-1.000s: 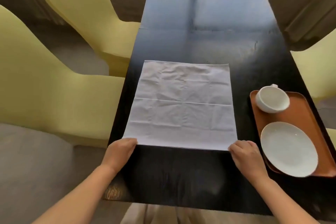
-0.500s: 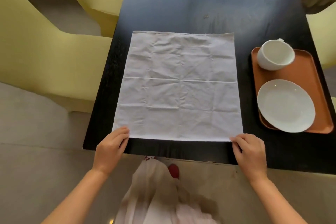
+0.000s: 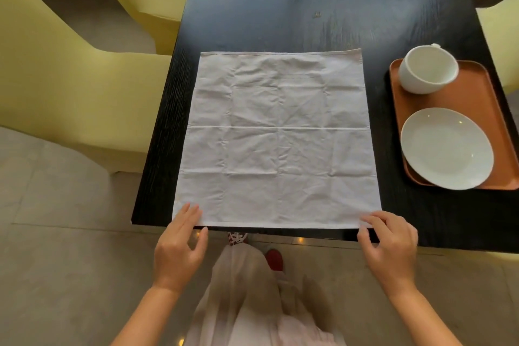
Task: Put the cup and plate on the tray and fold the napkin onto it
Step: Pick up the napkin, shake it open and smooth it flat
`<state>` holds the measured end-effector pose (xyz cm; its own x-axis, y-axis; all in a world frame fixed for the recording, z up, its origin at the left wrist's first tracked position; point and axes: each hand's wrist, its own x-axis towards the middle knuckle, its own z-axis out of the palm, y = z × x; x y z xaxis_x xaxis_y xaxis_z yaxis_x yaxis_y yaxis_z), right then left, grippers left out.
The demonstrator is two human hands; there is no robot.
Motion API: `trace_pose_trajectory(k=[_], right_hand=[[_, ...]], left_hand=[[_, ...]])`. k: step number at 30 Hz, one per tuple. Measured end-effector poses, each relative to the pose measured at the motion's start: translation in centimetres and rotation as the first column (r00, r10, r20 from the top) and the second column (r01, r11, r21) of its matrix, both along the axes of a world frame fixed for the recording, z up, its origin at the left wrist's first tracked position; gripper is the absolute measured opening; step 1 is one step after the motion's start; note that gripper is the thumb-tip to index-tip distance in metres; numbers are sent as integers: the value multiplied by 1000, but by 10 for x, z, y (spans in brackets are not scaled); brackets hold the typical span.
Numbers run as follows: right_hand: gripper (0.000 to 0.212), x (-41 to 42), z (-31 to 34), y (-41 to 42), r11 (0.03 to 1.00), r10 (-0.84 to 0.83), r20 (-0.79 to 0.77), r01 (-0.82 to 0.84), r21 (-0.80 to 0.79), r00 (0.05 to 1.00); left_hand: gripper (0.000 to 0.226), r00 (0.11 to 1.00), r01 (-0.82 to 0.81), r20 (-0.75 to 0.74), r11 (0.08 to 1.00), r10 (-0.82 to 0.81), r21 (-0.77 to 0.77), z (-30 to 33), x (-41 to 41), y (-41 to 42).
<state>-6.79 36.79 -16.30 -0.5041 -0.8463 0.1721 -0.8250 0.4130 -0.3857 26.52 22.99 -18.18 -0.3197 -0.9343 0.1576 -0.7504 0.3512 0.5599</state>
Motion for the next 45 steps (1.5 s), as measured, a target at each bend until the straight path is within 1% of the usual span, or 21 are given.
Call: trace_pose_trajectory(k=[2, 3, 5, 8, 10, 12, 15, 18, 22, 25, 26, 27, 28, 30, 31, 32, 34, 38, 42, 45], right_hand=[[35, 20, 4, -12, 999, -31, 18, 31, -37, 999], [37, 32, 6, -22, 999, -13, 31, 14, -41, 999], [44, 56, 7, -45, 998, 67, 33, -68, 13, 997], [53, 81, 4, -81, 962, 167, 20, -168, 213, 986], [57, 85, -6, -97, 921, 195, 24, -191, 340, 980], [59, 79, -19, -103, 873, 224, 21, -210, 440, 974], [62, 55, -28, -98, 844, 260, -2, -227, 487, 965], [61, 18, -27, -89, 847, 186, -26, -147, 511, 982], [63, -23, -22, -85, 863, 60, -64, -20, 505, 996], [61, -23, -19, -90, 884, -90, -69, 111, 454, 994], [63, -15, -17, -94, 898, -103, -62, 120, 423, 993], [64, -4, -15, -100, 917, -60, -42, 72, 393, 997], [64, 11, -13, -107, 926, 34, -17, -25, 377, 999], [62, 43, -17, -123, 892, 262, 11, -246, 379, 965], [61, 55, -20, -131, 867, 339, 15, -318, 382, 941], [59, 63, -23, -138, 849, 374, 22, -352, 394, 927], [58, 62, -28, -154, 841, 366, 33, -346, 415, 930], [58, 26, -30, -185, 849, 357, -1, -323, 419, 934], [60, -21, -35, -208, 862, 281, -41, -234, 449, 959], [64, -48, -34, -218, 888, 184, -43, -147, 437, 982]], left_hand=[[50, 1000, 12, 13, 1000, -12, -14, 7, -20, 3], [54, 999, 27, 38, 1000, -27, -10, 12, -34, 3], [58, 987, 95, 127, 995, -99, 37, 20, -69, 3], [57, 926, 205, 296, 971, -234, 125, 17, -118, 0], [55, 878, 213, 395, 960, -270, 183, 4, -135, -5], [55, 855, 181, 445, 957, -267, 226, -11, -136, -13], [58, 852, 215, 442, 957, -281, 195, -18, -120, -28], [61, 858, 192, 451, 968, -246, 163, -23, -91, -46], [69, 873, 73, 462, 978, -157, 194, -22, -64, -72], [68, 887, -122, 462, 968, 6, 221, -20, -70, -86], [67, 889, -140, 456, 965, 24, 223, -18, -77, -87], [66, 896, -86, 444, 974, -17, 211, -17, -85, -85], [65, 897, 31, 427, 981, -111, 189, -16, -94, -80], [63, 846, 292, 420, 945, -328, 149, -18, -114, -70], [61, 820, 358, 427, 923, -382, 139, -20, -123, -68], [59, 813, 373, 431, 918, -392, 132, -21, -130, -70], [57, 818, 358, 428, 922, -385, 145, -22, -139, -85], [62, 810, 386, 420, 911, -410, 146, -26, -130, -130], [66, 837, 279, 440, 946, -324, 166, -27, -113, -174], [71, 856, 206, 444, 963, -263, 173, -26, -104, -203]])
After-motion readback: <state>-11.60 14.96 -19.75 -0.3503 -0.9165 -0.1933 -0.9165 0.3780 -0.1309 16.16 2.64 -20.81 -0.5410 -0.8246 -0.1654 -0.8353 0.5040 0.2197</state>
